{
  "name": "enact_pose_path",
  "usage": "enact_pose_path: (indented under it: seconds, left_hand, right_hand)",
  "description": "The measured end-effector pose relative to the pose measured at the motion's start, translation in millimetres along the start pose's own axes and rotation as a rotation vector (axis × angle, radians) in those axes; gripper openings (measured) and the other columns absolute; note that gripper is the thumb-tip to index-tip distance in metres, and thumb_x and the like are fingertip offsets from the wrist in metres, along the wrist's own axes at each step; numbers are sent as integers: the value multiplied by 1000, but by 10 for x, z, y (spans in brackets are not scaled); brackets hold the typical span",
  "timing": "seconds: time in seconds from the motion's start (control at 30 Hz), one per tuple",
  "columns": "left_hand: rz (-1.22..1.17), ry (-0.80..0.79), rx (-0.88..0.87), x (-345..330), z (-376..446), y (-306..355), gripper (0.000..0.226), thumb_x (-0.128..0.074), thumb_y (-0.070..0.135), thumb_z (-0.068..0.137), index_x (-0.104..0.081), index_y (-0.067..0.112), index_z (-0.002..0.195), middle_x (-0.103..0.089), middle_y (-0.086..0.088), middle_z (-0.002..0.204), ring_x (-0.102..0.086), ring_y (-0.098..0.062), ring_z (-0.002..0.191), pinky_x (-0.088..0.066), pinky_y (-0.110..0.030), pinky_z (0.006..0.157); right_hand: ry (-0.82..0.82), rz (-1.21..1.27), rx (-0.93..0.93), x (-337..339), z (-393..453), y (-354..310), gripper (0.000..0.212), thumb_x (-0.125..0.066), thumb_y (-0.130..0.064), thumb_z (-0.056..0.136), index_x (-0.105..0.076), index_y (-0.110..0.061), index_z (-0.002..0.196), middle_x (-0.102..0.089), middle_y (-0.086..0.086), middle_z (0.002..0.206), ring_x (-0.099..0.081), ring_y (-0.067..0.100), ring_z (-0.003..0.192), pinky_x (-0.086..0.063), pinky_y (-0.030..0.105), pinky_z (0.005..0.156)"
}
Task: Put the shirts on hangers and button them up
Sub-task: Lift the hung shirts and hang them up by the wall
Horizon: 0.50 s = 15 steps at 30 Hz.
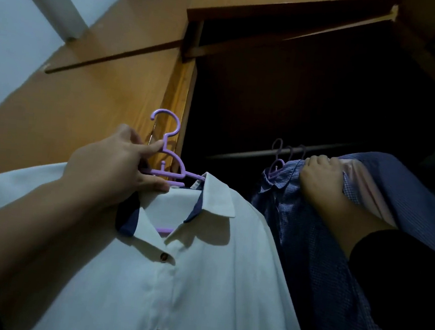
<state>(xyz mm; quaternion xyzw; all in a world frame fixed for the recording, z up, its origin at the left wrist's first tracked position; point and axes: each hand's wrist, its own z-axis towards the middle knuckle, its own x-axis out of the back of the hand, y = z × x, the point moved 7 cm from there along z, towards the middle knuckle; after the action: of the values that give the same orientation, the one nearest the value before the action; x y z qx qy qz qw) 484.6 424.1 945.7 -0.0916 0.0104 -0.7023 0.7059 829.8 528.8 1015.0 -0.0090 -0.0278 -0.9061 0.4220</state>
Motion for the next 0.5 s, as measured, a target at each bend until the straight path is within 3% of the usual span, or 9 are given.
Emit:
enact_pose_path:
  seconds: [0.37, 0.5]
  left_hand:
    - [-33, 4, 2, -27, 31, 16, 98, -37, 81, 52, -37, 42, 142, -28, 9, 106, -44, -10, 90, -47, -25, 61]
    - [-39, -14, 5, -38, 36, 29, 96, -39, 79, 54, -34, 43, 142, -26, 10, 106, -42, -9, 91, -45, -23, 61]
  right_hand:
    - [-16, -3, 4, -118, 167, 76, 30, -47, -31, 94, -54, -17, 120, -55, 3, 118, -48, 22, 111, -36, 34, 91]
    - [-9, -22, 82, -151, 173, 25, 29, -45, -30, 95, -54, -19, 121, -55, 0, 120, -47, 21, 113, -35, 33, 92]
